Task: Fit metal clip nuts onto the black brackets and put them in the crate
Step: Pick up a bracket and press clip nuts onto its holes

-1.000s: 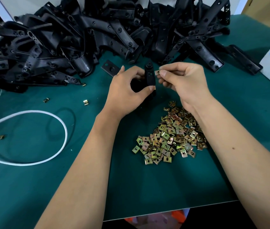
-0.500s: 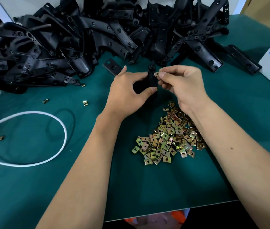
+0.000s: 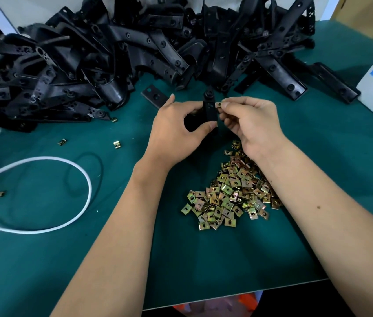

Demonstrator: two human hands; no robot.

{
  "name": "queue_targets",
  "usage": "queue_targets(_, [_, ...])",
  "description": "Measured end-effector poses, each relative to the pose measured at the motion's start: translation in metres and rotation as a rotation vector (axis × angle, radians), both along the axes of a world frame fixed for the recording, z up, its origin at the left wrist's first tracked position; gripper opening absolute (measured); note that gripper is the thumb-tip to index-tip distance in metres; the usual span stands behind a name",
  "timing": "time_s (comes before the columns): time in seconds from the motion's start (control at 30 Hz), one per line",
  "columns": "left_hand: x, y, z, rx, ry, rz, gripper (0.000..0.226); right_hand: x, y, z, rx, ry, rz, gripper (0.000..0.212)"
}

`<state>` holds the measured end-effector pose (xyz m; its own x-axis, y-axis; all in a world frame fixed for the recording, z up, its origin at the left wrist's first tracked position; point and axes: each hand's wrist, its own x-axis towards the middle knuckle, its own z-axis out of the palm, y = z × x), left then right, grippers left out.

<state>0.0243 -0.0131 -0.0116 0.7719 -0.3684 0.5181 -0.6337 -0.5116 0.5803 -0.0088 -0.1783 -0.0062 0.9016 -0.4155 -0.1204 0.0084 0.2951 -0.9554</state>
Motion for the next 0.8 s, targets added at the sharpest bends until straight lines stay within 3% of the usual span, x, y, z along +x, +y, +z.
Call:
queue_targets(0.3, [-0.0001, -0.0005, -0.0010, 0.022, -0.031, -0.018, 0.033, -0.0007, 0.0020, -0.0017, -0.051, 0.002, -0.037, 0.010])
queue_targets(0.8, [-0.0003, -0.0018, -0.0025, -0.031, 0.017, -0.026, 0.029, -0.0006, 0.0033, -0.0004, 0.031, 0.033, -0.033, 0.011])
